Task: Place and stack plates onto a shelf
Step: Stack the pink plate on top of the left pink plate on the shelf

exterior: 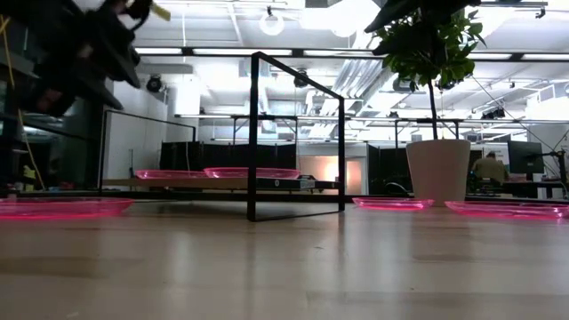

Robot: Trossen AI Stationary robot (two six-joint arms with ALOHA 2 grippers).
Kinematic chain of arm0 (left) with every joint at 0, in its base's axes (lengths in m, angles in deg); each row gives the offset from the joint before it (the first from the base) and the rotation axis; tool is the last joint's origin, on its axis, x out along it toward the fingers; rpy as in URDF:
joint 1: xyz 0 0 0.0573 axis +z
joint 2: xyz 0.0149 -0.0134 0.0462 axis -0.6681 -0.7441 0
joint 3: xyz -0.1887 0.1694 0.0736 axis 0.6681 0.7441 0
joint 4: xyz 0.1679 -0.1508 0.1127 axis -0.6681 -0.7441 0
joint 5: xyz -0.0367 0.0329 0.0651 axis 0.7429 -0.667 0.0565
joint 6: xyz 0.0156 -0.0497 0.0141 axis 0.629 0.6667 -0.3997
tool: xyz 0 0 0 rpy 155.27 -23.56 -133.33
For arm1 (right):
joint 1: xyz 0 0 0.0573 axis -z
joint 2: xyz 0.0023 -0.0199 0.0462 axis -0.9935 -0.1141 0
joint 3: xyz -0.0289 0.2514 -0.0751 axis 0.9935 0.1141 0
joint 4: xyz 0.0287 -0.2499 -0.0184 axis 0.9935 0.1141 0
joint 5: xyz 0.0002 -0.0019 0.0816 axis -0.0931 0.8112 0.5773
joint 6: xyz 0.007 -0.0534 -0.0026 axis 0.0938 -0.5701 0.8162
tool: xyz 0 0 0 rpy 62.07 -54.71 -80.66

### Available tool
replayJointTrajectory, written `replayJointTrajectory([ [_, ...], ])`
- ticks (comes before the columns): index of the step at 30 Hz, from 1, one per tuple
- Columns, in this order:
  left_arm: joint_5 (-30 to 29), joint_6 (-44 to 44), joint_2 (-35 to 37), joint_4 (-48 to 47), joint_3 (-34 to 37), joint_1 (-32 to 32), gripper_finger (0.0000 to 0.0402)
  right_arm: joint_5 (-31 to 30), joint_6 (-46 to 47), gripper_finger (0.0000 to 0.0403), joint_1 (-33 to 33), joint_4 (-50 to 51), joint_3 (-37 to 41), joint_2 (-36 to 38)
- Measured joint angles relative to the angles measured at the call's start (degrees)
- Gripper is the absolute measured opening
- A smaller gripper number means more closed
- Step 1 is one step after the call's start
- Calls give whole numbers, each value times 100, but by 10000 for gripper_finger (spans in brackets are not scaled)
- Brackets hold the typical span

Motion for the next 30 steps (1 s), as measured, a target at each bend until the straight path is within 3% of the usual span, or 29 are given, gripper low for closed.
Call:
replayJointTrajectory([
  [6,-93,-250,-722,-784,-1132,-441,129,0,42,170,0,3,0,0],
  [11,-899,-1058,-1077,-3256,-2794,-414,129,0,46,170,0,23,0,0],
  [13,-1339,-1053,-1364,-4387,-3280,-414,129,0,46,170,0,27,0,0],
  [15,-1509,-861,-1669,-4913,-3478,-412,129,0,46,170,0,27,0,0],
  [25,-1155,-761,-3739,-5250,-3393,-590,129,0,46,170,0,66,0,0],
  [30,-777,-594,-4444,-4756,-3394,-687,129,-2,-12,170,0,69,0,0],
])
